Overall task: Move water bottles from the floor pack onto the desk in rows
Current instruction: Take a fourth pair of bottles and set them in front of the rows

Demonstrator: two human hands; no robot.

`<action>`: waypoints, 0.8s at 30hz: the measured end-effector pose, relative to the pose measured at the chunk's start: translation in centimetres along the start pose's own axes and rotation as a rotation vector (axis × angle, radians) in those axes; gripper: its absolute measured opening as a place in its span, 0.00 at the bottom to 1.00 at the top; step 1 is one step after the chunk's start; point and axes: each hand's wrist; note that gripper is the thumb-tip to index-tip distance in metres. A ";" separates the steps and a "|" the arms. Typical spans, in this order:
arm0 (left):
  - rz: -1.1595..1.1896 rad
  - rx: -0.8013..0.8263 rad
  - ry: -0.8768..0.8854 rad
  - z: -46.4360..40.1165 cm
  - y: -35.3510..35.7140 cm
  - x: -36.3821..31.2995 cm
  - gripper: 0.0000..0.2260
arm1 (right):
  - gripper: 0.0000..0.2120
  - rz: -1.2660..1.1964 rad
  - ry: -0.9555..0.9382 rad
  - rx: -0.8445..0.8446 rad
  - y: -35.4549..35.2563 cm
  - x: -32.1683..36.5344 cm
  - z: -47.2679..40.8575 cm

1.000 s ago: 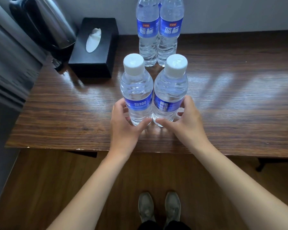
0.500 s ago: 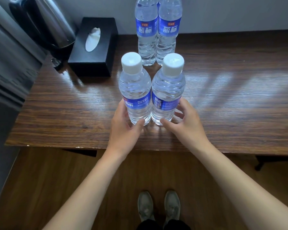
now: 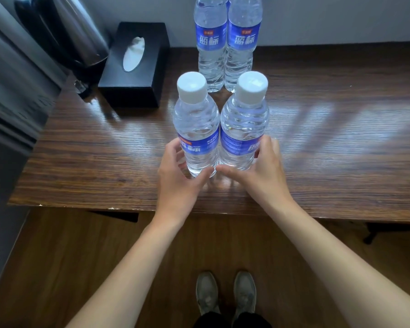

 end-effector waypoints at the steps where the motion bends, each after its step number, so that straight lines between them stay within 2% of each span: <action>1: -0.014 -0.007 0.004 0.0 0.0 0.0 0.28 | 0.37 -0.028 -0.023 0.021 -0.1 -0.1 0.1; 4: -0.040 -0.029 0.010 0.1 0.0 -0.2 0.28 | 0.30 -0.116 -0.103 0.075 -0.3 -0.6 0.3; 7: -0.042 -0.053 0.011 0.0 0.2 -0.2 0.29 | 0.28 -0.173 -0.086 0.055 -0.2 -0.9 0.4; 15: -0.126 -0.122 -0.009 -0.3 1.1 -0.4 0.34 | 0.30 -0.135 -0.035 -0.042 0.3 -1.1 0.2; 24: -0.138 -0.163 0.006 0.0 1.4 0.0 0.33 | 0.33 -0.066 -0.011 -0.144 0.7 -0.5 0.7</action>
Point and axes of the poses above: each hand's wrist, its own z-axis away from the middle knuckle, its own y-axis out of the palm, x = y × z, and after that the axes turned 2 degrees about -z, right-handed
